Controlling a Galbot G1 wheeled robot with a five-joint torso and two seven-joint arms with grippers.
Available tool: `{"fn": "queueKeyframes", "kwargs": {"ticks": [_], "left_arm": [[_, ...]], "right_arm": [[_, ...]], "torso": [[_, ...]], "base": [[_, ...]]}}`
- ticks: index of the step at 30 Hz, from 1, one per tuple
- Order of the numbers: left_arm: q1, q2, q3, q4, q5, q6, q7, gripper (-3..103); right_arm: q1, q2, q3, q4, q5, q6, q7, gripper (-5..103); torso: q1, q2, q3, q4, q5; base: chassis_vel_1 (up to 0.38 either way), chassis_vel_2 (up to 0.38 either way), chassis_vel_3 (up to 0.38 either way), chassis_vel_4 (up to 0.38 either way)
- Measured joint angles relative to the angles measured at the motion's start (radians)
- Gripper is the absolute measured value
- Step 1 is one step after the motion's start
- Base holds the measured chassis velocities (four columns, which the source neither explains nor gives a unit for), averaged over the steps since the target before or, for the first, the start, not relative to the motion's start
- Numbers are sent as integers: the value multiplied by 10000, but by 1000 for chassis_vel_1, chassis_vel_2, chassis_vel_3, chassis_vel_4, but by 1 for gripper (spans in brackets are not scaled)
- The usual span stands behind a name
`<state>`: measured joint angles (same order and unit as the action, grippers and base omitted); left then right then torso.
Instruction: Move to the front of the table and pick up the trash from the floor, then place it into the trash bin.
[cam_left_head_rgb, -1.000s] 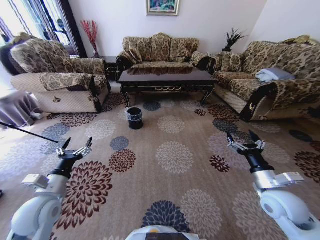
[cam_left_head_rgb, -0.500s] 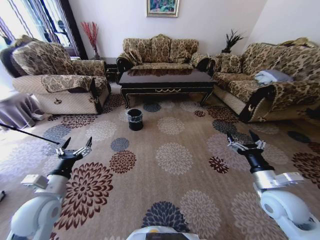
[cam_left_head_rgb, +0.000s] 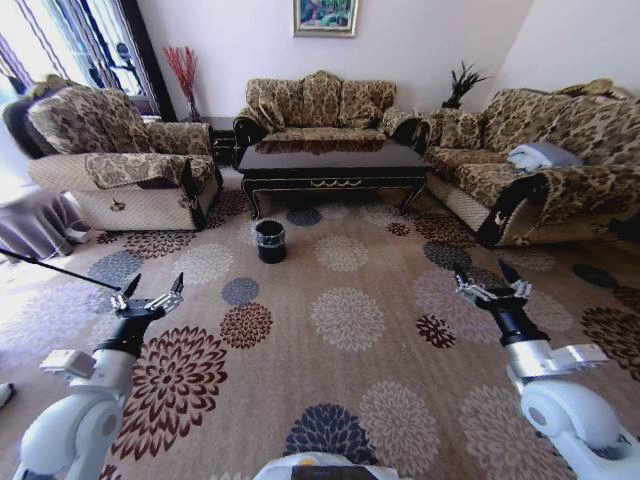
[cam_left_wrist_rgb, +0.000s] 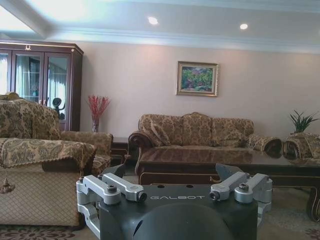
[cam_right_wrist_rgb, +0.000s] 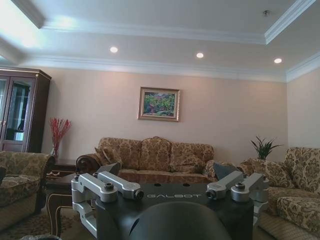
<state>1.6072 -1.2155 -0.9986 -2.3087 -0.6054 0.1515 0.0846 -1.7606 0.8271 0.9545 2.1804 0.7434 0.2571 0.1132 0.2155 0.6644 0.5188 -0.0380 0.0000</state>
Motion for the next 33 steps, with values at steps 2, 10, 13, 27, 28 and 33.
{"fn": "queueKeyframes", "kwargs": {"ticks": [2, 10, 13, 27, 28, 33], "left_arm": [[-18, -1, 12, 17, 0, 0, 0, 100], [-79, 3, 63, 89, 5, 3, 0, 100], [-95, 3, 81, 113, 12, 6, 2, 100], [-133, 39, 110, 154, 16, 38, 29, 100], [-133, 39, 110, 154, 16, 38, 29, 100], [-104, 63, 43, 137, -1, 40, 30, 100]], "right_arm": [[15, 0, -8, -3, 0, 0, -1, 100], [66, -50, -12, -49, 17, 0, -1, 100], [85, -53, -25, -62, 19, -3, -1, 100], [148, -81, -33, -95, 70, -25, 0, 100], [148, -81, -33, -95, 70, -25, 0, 100], [178, -89, -43, -102, 75, -31, 9, 100]], "torso": [[35, 97, 60, 0, 0], [167, 436, 268, 0, 0], [216, 554, 335, 0, 0], [538, 1340, 798, 0, 0], [538, 1340, 798, 0, 0], [629, 1566, 938, 1, 0]], "base": [[0, 0, 0, 0], [0, 0, 0, 0], [0, 0, 0, 0], [0, 0, 0, 0], [0, 0, 0, 0], [0, 0, 0, 0]]}}
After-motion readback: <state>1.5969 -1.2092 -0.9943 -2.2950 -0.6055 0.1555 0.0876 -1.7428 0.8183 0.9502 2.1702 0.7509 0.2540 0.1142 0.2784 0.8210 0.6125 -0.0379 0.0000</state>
